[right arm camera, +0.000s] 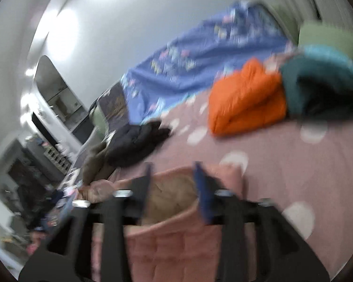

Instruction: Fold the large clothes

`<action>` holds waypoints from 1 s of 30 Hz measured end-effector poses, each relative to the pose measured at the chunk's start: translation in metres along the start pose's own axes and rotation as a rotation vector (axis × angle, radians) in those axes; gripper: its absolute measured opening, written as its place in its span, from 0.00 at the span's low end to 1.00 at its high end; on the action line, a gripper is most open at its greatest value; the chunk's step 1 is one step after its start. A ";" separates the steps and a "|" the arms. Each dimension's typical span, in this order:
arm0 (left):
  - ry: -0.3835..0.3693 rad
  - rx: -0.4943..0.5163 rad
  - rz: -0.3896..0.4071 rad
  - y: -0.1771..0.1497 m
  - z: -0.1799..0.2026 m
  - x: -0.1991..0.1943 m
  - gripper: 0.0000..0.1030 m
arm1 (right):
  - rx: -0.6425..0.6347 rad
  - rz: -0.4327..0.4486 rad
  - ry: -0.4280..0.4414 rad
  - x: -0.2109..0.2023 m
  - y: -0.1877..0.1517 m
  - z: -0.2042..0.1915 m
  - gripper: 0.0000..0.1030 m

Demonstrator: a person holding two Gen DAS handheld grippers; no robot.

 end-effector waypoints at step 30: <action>0.287 0.095 -0.248 -0.060 -0.082 0.104 0.22 | -0.180 -0.311 -0.344 0.125 -0.060 0.064 0.15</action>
Point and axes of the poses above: each gripper's, at about its wrist camera, not at the fingertips, and x roughly the way its jaws point, z to its right, y to its top, the point moved 3 cm from there along x, roughly the way its jaws point, and after that the axes turned 4 degrees about -x, right-handed, at the moved point
